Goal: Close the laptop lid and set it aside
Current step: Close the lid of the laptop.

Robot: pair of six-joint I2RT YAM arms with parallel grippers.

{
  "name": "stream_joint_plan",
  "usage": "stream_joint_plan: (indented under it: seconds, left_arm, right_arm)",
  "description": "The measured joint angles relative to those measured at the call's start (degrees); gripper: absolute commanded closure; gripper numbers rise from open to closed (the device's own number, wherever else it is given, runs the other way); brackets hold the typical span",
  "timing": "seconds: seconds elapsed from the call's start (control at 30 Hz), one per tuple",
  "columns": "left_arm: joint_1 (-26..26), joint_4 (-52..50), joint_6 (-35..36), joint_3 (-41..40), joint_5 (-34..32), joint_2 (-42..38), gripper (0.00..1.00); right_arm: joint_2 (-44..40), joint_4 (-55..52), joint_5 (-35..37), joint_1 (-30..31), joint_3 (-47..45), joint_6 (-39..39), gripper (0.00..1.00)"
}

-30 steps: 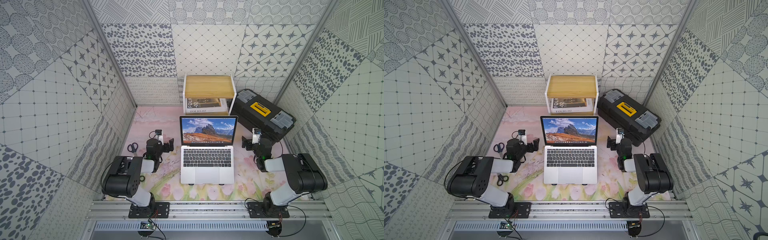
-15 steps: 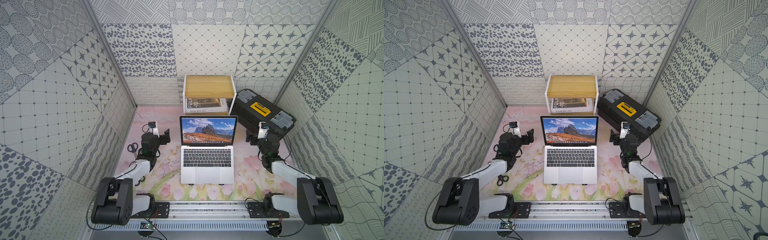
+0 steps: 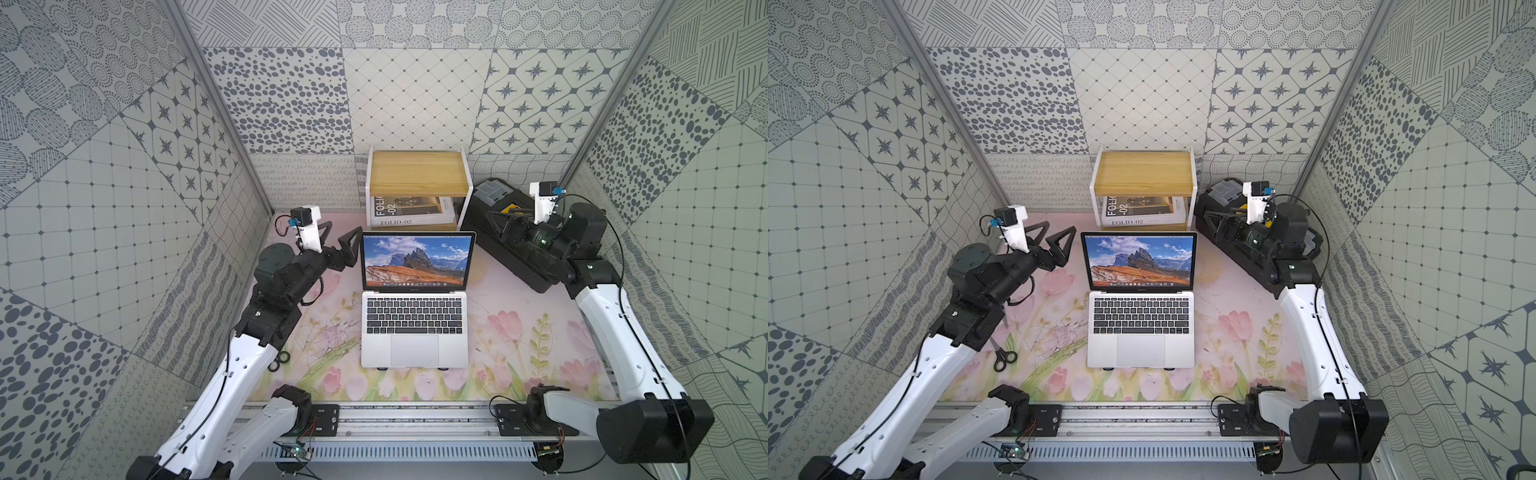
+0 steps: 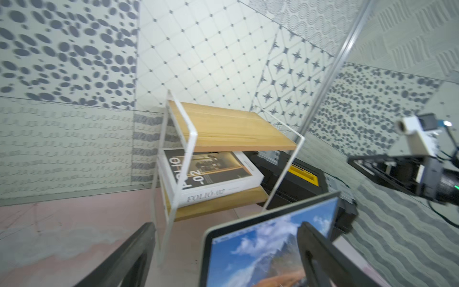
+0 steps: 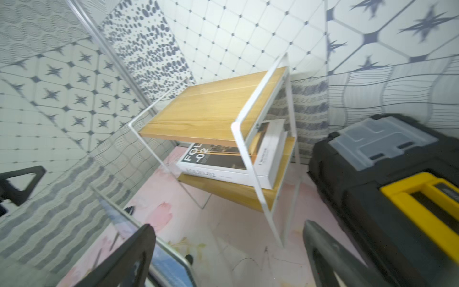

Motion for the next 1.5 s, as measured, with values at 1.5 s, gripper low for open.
stream_joint_plan:
  seconds: [1.5]
  left_arm:
    - [-44.52, 2.03, -9.16, -29.75, -15.69, 4.33, 0.25]
  right_arm:
    - [47.32, -75.14, 3.58, 29.05, 78.40, -41.05, 0.03]
